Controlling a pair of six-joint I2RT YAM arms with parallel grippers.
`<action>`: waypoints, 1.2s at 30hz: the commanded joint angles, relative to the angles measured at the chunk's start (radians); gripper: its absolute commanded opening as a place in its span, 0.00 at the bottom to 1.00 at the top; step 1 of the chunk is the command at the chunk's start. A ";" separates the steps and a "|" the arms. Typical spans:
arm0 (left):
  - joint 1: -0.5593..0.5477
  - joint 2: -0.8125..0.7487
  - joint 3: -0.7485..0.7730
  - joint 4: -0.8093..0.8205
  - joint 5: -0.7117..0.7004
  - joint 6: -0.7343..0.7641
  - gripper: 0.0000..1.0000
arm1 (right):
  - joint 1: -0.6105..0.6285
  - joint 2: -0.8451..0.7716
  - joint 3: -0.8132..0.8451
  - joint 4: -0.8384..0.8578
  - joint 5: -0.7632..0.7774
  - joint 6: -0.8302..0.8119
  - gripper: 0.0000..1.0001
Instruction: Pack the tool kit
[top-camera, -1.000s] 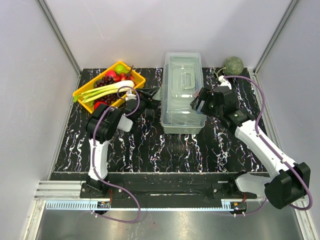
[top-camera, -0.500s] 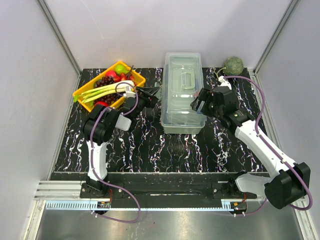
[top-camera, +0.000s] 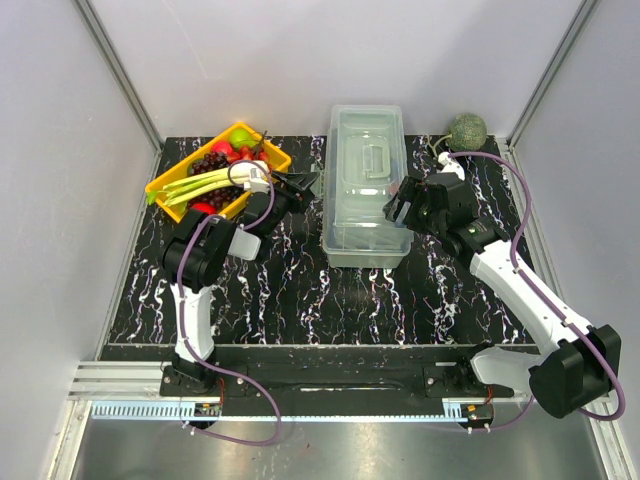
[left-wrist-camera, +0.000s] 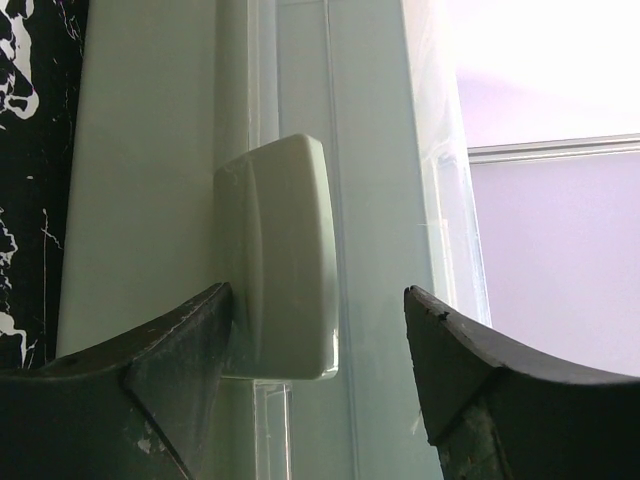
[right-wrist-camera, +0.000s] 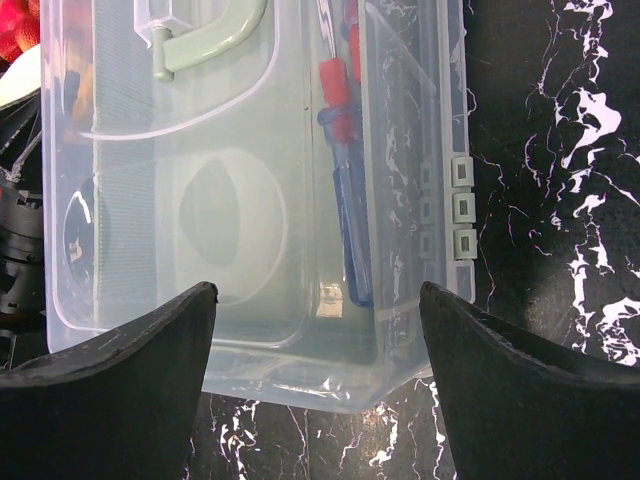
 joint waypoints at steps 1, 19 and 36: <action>-0.017 -0.086 0.029 0.251 0.059 0.024 0.72 | -0.001 0.008 0.035 -0.015 0.021 -0.021 0.87; -0.066 -0.146 0.115 -0.030 0.116 0.268 0.68 | -0.001 0.065 0.031 -0.027 0.026 -0.021 0.86; -0.019 -0.472 0.184 -0.617 -0.097 0.606 0.99 | -0.001 0.076 0.061 -0.045 0.049 -0.049 0.87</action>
